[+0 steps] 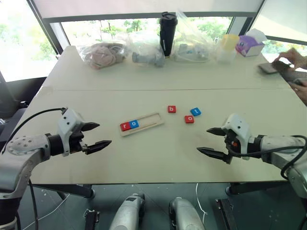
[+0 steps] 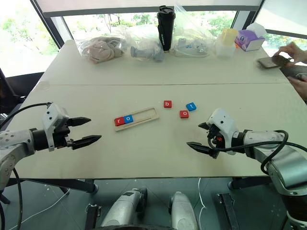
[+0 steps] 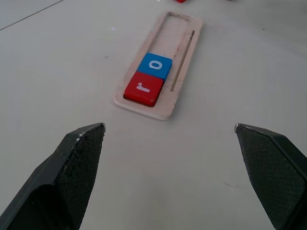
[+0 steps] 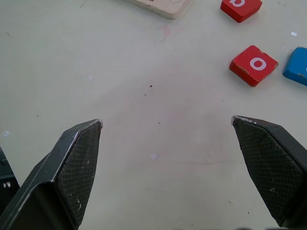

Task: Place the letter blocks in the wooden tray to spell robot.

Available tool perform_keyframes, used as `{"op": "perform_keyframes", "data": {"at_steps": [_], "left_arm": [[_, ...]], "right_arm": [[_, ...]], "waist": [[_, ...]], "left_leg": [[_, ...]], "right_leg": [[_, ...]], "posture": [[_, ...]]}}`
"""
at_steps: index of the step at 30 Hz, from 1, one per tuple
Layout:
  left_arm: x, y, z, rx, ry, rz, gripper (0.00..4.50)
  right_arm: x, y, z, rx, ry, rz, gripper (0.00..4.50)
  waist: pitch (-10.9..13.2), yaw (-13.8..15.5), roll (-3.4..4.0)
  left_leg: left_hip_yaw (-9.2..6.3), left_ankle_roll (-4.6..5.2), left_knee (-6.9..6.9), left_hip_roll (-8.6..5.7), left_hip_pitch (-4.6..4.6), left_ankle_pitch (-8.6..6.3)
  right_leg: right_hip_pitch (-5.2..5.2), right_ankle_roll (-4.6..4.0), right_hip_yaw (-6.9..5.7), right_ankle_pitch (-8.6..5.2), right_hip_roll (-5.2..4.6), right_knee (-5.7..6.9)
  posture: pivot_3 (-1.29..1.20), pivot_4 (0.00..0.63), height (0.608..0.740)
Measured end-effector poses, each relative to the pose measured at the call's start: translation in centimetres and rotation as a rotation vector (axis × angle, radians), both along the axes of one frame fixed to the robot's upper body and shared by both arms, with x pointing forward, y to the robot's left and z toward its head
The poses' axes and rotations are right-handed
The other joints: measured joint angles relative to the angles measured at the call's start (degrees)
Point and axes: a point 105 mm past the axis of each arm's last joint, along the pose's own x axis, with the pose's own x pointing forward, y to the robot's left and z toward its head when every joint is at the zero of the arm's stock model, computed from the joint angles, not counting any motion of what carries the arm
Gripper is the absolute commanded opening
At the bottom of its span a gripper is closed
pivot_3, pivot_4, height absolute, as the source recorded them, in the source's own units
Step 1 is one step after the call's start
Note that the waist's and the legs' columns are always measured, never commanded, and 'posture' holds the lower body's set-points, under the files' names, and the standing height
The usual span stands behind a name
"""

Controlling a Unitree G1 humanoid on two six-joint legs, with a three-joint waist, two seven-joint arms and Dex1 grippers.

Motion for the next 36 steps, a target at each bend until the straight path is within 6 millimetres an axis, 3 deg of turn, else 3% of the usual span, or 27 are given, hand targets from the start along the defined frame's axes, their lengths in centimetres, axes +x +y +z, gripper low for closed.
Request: {"op": "perform_keyframes", "data": {"at_steps": [20, 25, 30, 36], "left_arm": [[0.4, 0.4, -0.1, 0.013, -0.006, 0.019, 4.50], [1.8, 0.3, 1.8, 0.087, -0.058, -0.032, 4.50], [3.1, -1.7, 2.7, 0.131, -0.080, -0.159, 4.50], [5.7, -5.1, -0.1, 0.144, -0.036, -0.303, 4.50]], "right_arm": [[0.2, -0.1, 0.1, -0.014, -0.013, -0.005, 4.48], [0.8, 0.1, 0.9, -0.003, -0.022, -0.016, 4.48], [0.7, 2.4, 2.1, 0.061, -0.043, 0.037, 4.48], [-0.8, 6.9, 1.7, 0.127, -0.047, 0.106, 4.48]], "waist": [[0.00, 0.08, 0.00], [0.00, 0.12, 0.00], [0.00, 0.05, 0.00], [-0.01, 0.47, -0.01]], "left_leg": [[0.00, 0.00, 0.15, 0.00, 0.01, 0.00], [0.00, 0.00, 0.29, 0.00, 0.02, -0.01], [0.00, 0.03, 0.33, 0.00, 0.02, -0.04], [0.00, 0.14, 0.47, -0.02, -0.10, 0.03]], "right_leg": [[0.03, 0.01, 0.00, 0.00, 0.01, 0.08], [-0.04, 0.00, -0.01, 0.01, 0.01, 0.10], [-0.02, 0.03, -0.01, 0.02, 0.01, 0.10], [0.01, 0.22, -0.01, 0.12, 0.02, 0.24]], "posture": [[0.00, 0.150, 0.740], [0.00, 0.150, 0.740], [0.00, 0.150, 0.740], [0.00, 0.150, 0.740]]}}
